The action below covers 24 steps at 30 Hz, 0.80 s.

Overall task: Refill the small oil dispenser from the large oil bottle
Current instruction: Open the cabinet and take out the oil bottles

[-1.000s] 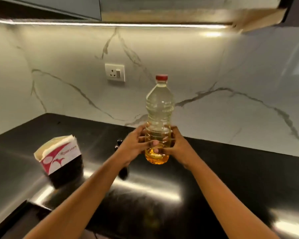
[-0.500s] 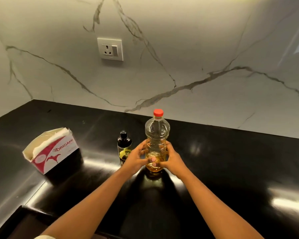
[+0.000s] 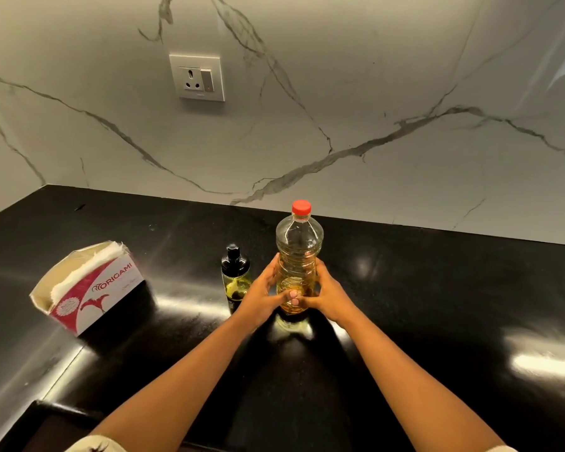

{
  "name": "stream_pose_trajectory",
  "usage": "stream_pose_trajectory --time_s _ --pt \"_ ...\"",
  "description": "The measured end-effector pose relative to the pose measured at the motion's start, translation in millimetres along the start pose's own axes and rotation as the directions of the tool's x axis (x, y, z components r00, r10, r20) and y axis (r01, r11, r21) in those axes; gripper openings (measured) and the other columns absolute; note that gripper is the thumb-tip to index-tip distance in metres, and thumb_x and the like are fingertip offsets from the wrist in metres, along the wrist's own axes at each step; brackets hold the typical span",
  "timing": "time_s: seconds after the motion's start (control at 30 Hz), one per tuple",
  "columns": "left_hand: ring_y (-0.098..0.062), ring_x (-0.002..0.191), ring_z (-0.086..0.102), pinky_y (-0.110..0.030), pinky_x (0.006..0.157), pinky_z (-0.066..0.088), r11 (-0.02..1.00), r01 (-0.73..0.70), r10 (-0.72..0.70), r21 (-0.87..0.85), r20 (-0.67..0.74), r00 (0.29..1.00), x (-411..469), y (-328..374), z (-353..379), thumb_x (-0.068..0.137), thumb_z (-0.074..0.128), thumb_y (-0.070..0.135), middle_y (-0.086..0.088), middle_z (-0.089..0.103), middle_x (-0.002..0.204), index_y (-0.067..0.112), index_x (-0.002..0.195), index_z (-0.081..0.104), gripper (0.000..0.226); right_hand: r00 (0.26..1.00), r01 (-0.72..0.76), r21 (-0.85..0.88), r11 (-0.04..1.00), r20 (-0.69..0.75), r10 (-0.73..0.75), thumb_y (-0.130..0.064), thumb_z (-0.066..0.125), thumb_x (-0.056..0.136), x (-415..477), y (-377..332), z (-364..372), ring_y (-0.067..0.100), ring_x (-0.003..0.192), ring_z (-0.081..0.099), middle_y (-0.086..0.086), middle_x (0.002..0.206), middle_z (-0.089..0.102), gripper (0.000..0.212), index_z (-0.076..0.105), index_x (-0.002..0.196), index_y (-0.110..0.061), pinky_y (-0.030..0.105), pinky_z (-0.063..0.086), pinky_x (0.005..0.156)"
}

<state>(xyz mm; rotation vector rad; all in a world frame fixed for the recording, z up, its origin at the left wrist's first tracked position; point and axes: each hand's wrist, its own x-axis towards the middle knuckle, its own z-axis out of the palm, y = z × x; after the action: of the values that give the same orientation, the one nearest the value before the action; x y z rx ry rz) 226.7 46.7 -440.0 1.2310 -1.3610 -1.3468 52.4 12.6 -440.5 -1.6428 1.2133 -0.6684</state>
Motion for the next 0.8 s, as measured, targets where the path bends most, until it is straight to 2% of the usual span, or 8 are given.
stream_pose_trajectory --time_s 0.1,0.17,0.23,0.3,0.43,0.57,0.67,0.8 --pt "-0.01 0.139 0.034 -0.028 0.112 0.033 0.997 0.027 -0.022 0.068 -0.07 0.997 -12 0 2 0.078 0.075 0.01 0.003 0.036 0.151 0.018 0.152 0.02 0.092 1.0 0.014 -0.055 0.998 0.005 -0.014 -0.029 0.086 0.063 -10 -5 -5 0.014 0.137 0.032 -0.001 0.15 0.032 0.113 0.011 0.149 -0.032 0.039 0.03 0.113" --pt "-0.018 0.139 0.036 -0.036 0.112 0.034 0.995 0.051 -0.035 0.089 -0.173 0.984 -30 6 6 0.081 0.072 0.008 -0.002 0.038 0.15 0.015 0.148 0.03 0.079 0.996 -0.012 -0.127 0.992 -0.087 0.001 -0.027 0.083 0.068 -24 -10 -8 0.017 0.139 0.03 0.002 0.152 0.028 0.109 0.011 0.15 -0.029 0.039 0.029 0.113" --pt "-0.022 0.129 0.049 -0.04 0.106 0.042 0.996 0.038 -0.015 0.079 -0.274 0.962 -56 17 8 0.084 0.07 0.009 -0.005 0.051 0.14 0.017 0.136 0.047 0.057 0.971 0.015 -0.204 0.979 -0.229 -0.063 -0.022 0.076 0.076 -45 -20 -14 0.018 0.132 0.04 0.003 0.143 0.04 0.084 0.029 0.146 -0.021 0.031 0.035 0.105" --pt "-0.022 0.114 0.061 -0.037 0.095 0.049 0.997 -0.039 0.061 0.069 -0.348 0.935 -88 37 10 0.086 0.068 0.009 -0.007 0.062 0.126 0.022 0.12 0.059 0.038 0.917 0.146 -0.277 0.95 -0.322 -0.235 -0.021 0.071 0.081 -71 -42 -23 0.016 0.118 0.051 0.001 0.126 0.054 0.052 0.052 0.13 -0.017 0.025 0.042 0.095" --pt "-0.01 0.1 0.067 -0.019 0.083 0.052 0.957 -0.229 0.287 0.177 -0.466 0.837 -159 104 16 0.087 0.065 0.01 0.003 0.071 0.108 0.021 0.11 0.065 0.025 0.799 0.405 -0.364 0.839 -0.304 -0.518 -0.02 0.069 0.083 -111 -108 -34 0.01 0.097 0.056 -0.005 0.103 0.06 0.024 0.064 0.106 -0.019 0.023 0.046 0.083" --pt "-0.002 0.098 0.066 -0.01 0.079 0.048 0.834 -0.387 0.551 0.393 -0.581 0.598 -231 186 16 0.088 0.063 0.013 0.009 0.071 0.102 0.02 0.105 0.068 0.02 0.645 0.628 -0.405 0.665 -0.207 -0.736 -0.022 0.066 0.085 -148 -199 -32 0.0 0.097 0.048 -0.015 0.102 0.054 0.017 0.066 0.102 -0.024 0.003 0.032 0.08" --pt "-0.002 0.1 0.064 -0.012 0.082 0.048 0.711 -0.419 0.702 0.564 -0.599 0.385 -284 240 7 0.09 0.063 0.015 0.01 0.07 0.106 0.019 0.105 0.068 0.016 0.471 0.78 -0.393 0.488 -0.146 -0.87 -0.027 0.065 0.086 -170 -266 -21 0.01 0.105 0.053 -0.008 0.107 0.061 0.016 0.068 0.102 -0.024 0.017 0.04 0.084" --pt "-0.007 0.112 0.059 -0.017 0.092 0.044 0.463 -0.329 0.861 0.823 -0.506 -0.056 -337 296 -13 0.092 0.058 0.009 0.001 0.065 0.116 0.009 0.112 0.062 0.02 0.28 0.873 -0.395 0.286 -0.074 -0.957 -0.036 0.057 0.087 -187 -349 -1 0.014 0.106 0.055 -0.004 0.109 0.063 0.025 0.068 0.104 -0.022 0.029 0.046 0.087"
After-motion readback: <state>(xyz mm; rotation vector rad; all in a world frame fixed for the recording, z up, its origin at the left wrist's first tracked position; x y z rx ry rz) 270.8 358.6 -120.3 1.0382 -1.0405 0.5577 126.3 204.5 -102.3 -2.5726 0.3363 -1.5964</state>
